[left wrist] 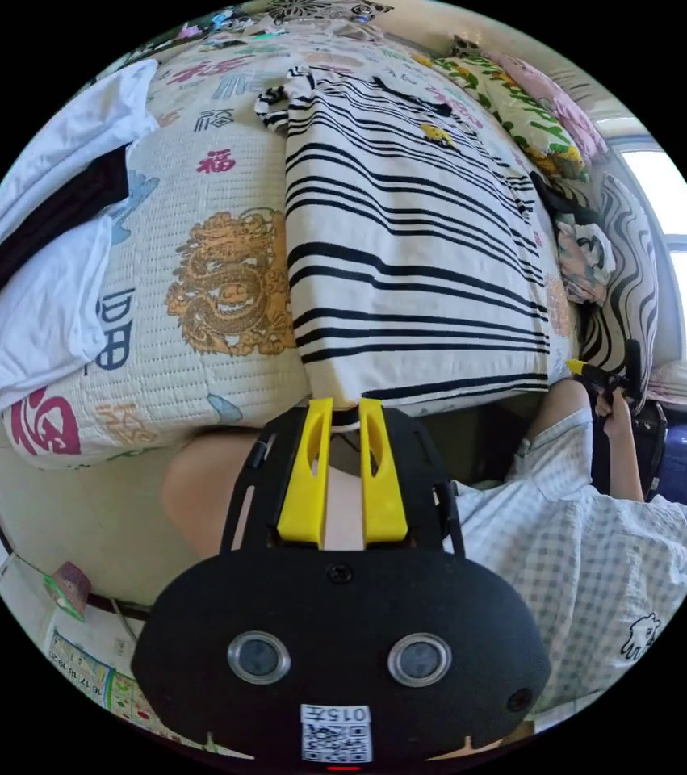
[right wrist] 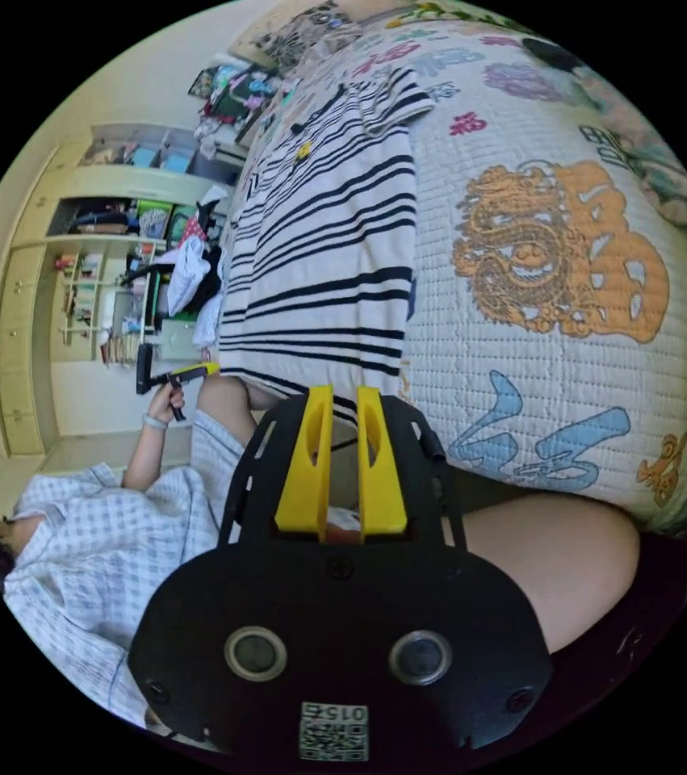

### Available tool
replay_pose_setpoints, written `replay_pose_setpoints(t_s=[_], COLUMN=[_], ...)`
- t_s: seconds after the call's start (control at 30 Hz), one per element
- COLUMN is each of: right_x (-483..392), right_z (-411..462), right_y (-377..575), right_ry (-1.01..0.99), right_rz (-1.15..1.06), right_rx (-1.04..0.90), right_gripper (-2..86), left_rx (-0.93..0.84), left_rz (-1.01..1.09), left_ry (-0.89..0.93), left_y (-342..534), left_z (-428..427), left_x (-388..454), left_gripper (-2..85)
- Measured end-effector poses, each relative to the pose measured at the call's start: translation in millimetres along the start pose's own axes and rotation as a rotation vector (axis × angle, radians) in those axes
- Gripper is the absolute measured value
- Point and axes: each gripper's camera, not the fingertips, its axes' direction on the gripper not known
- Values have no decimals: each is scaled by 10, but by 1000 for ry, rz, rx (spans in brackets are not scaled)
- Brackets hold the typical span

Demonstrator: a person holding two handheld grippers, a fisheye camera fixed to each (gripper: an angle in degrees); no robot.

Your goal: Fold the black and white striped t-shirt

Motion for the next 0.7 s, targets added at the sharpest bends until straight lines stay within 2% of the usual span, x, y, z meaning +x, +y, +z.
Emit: replay_pose_setpoints(t_s=[0.1,0.17,0.3,0.4,0.5,0.6,0.67,0.7], right_x=[468,606,583,626,580,478,451,456], right_z=[-158,-49,55,-234,-785,-1161,-1199,-1207], right_y=[-63,-245,-467,-458,-268,-33,158,205], right_ry=[-126,-146,-67,-67,-37,88,324,348], right_rz=[122,137,100,84,46,29,18,10], right_rx=[74,-23,-139,-145,-80,-120,-255,-265], right_gripper=[76,77,20,4,-3,-5,-4,-4], left_rx=[121,165,8,-50,-25,9,30,-9], left_rz=[-96,-146,-153,-106,-34,40,61,86], left_ry=[-3,7,172,119,155,33,0,-17], left_y=[66,9,-413,-569,-501,-292,-189,-166], left_z=[-158,-142,396,557,439,298,309,399], left_x=[-194,-313,-360,-223,-65,195,304,372], left_gripper=[63,71,69,16,3,0,1,3])
